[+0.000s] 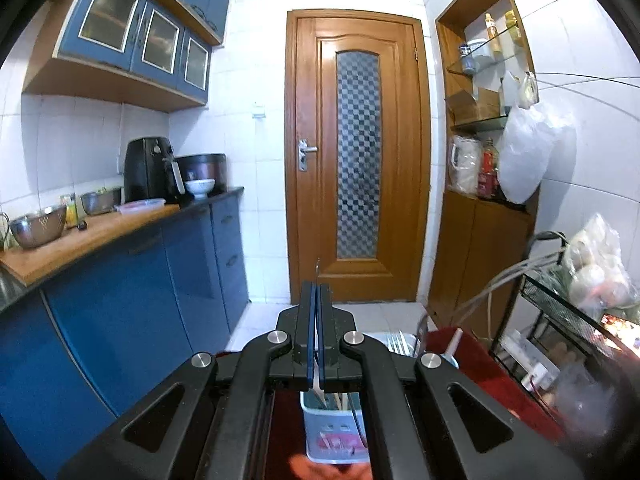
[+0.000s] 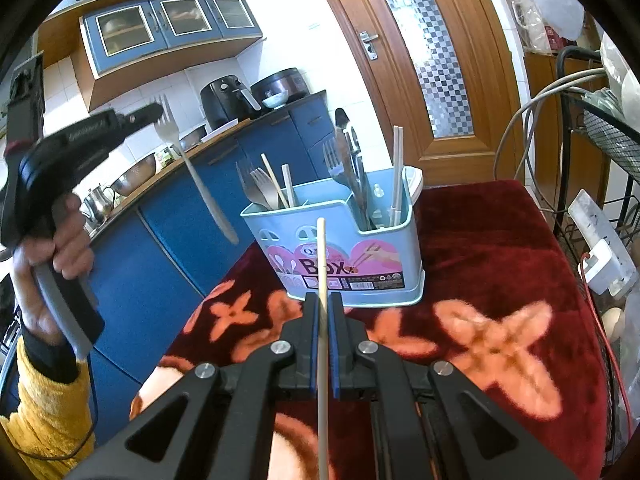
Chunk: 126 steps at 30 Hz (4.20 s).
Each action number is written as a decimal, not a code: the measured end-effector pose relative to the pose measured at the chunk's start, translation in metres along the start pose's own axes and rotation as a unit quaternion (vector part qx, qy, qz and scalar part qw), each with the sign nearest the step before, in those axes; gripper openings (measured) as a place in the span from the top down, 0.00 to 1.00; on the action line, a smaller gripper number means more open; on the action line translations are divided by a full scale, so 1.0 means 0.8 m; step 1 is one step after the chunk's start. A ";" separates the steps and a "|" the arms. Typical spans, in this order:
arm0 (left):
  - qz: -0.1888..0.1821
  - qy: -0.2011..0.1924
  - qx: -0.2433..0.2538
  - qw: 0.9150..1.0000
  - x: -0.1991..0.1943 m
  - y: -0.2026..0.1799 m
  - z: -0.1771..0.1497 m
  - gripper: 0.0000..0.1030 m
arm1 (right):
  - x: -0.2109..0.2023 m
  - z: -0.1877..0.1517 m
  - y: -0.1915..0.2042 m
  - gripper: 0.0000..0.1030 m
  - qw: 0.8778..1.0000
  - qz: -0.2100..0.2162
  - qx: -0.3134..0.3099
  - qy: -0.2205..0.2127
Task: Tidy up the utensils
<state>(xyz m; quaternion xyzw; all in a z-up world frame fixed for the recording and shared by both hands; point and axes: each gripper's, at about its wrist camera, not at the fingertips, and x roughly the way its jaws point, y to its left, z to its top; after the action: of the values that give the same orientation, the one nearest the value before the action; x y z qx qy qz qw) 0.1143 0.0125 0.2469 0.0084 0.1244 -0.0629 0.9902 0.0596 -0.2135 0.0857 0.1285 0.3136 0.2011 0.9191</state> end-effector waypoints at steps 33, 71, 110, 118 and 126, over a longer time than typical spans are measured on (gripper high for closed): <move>0.008 0.052 0.004 0.999 0.132 0.004 -0.069 1.00 | 0.094 0.153 0.000 0.94 0.967 -0.105 -0.076 -0.220; -0.027 0.089 -0.001 0.996 0.008 -0.014 -0.076 0.41 | 0.007 0.089 0.011 0.59 0.993 -0.007 0.004 -0.120; -0.019 0.174 -0.053 0.983 -0.097 -0.021 -0.249 0.33 | -0.043 -0.103 0.045 0.36 0.992 -0.094 -0.068 -0.045; -0.010 0.181 -0.062 0.981 -0.072 -0.022 -0.272 0.33 | -0.019 -0.109 0.040 0.33 0.989 -0.118 -0.066 -0.052; -0.003 0.186 -0.062 0.981 -0.063 -0.022 -0.279 0.33 | -0.005 -0.115 0.032 0.33 0.989 -0.128 -0.055 -0.043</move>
<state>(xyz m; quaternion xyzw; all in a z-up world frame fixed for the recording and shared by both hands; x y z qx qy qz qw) 0.0085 0.0085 0.0429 -0.0417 0.3101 -0.0556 0.9482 -0.0088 -0.1822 0.0260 0.0449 0.2764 0.0929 0.9555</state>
